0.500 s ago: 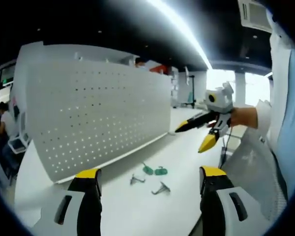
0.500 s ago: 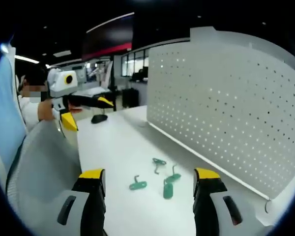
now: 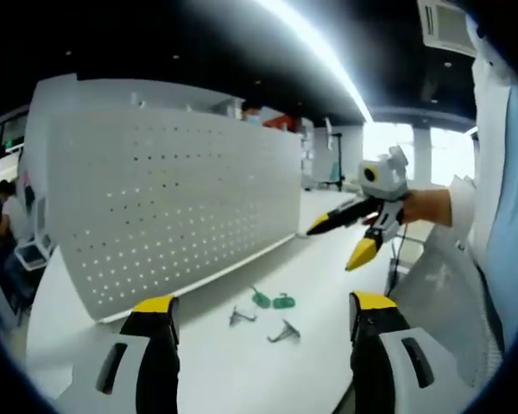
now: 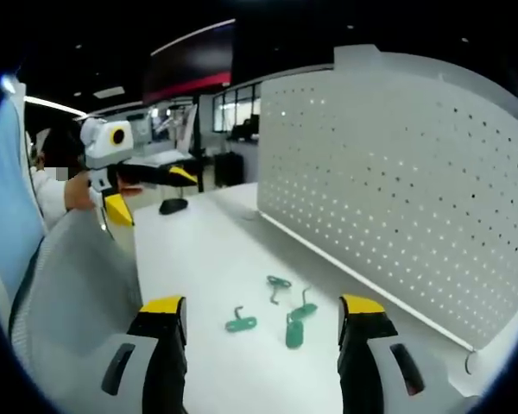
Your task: Insert the hook assembly into the mounting plate slot until the hook locks in place.
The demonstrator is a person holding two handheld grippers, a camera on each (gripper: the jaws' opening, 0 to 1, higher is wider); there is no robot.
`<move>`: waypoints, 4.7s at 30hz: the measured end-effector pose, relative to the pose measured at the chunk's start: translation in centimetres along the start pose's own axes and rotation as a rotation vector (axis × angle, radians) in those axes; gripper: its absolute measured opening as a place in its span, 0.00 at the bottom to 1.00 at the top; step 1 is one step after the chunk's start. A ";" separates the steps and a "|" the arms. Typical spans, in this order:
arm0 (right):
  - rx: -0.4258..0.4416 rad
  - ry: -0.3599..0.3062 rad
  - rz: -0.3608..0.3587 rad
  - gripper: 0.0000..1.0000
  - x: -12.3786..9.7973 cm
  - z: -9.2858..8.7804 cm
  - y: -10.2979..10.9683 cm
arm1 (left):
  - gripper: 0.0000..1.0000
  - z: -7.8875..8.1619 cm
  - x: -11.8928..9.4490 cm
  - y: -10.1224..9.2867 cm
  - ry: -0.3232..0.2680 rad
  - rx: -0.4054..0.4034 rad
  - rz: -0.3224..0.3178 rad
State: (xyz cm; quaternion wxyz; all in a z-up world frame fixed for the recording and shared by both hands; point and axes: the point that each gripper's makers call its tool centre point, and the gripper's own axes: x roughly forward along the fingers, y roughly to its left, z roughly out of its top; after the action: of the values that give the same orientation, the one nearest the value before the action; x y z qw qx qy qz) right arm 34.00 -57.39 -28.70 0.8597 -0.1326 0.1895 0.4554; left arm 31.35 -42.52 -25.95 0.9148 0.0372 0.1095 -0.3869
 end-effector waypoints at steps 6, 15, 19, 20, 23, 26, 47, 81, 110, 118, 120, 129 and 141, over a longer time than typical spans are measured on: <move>-0.011 0.008 0.001 0.71 -0.1 0.0 0.1 | 0.82 0.1 0.1 -0.1 0.000 0.002 -0.003; -0.013 0.015 -0.004 0.71 -0.2 -0.2 0.1 | 0.82 0.2 0.0 -0.1 -0.006 0.005 -0.003; -0.016 0.020 -0.008 0.70 -0.1 -0.3 0.0 | 0.82 0.2 -0.1 -0.1 -0.007 0.006 -0.002; -0.014 0.018 -0.008 0.70 -0.2 -0.3 0.0 | 0.82 0.2 -0.1 -0.1 -0.005 0.007 -0.002; -0.015 0.025 -0.005 0.69 -0.1 -0.4 0.0 | 0.82 0.2 -0.1 -0.2 -0.005 0.010 -0.002; -0.023 0.033 -0.006 0.69 -0.1 -0.5 0.0 | 0.82 0.2 -0.1 -0.2 -0.005 0.010 -0.001; -0.019 0.046 -0.017 0.66 -0.2 -1.0 -0.6 | 0.82 -0.1 0.1 -0.2 0.007 0.008 -0.004; -0.061 0.144 -0.035 0.45 1.9 -2.1 -2.0 | 0.79 -0.1 0.0 -0.3 0.007 0.011 -0.006; -0.122 0.351 -0.004 0.20 6.4 -5.0 -2.5 | 0.77 0.2 -0.1 -0.5 -0.010 0.011 -0.020; -0.140 0.420 -0.007 0.15 7.6 -6.5 -3.2 | 0.76 0.3 -0.1 -0.6 -0.010 0.013 -0.024; -0.144 0.430 -0.002 0.15 7.9 -6.7 -3.1 | 0.76 0.3 -0.1 -0.6 -0.010 0.012 -0.023; -0.185 0.490 -0.015 0.11 8.8 -7.6 -3.2 | 0.75 0.3 -0.1 -0.5 -0.010 0.011 -0.022; -0.183 0.527 -0.010 0.05 9.4 -8.4 -3.1 | 0.74 0.3 -0.2 -0.3 -0.012 0.008 -0.017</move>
State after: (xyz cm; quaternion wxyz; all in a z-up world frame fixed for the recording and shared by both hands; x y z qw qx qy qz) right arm 39.66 -55.56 -40.24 0.7675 -0.3245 0.3642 0.4159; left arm 31.01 -42.64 -25.64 0.9120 0.0376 0.1027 -0.3953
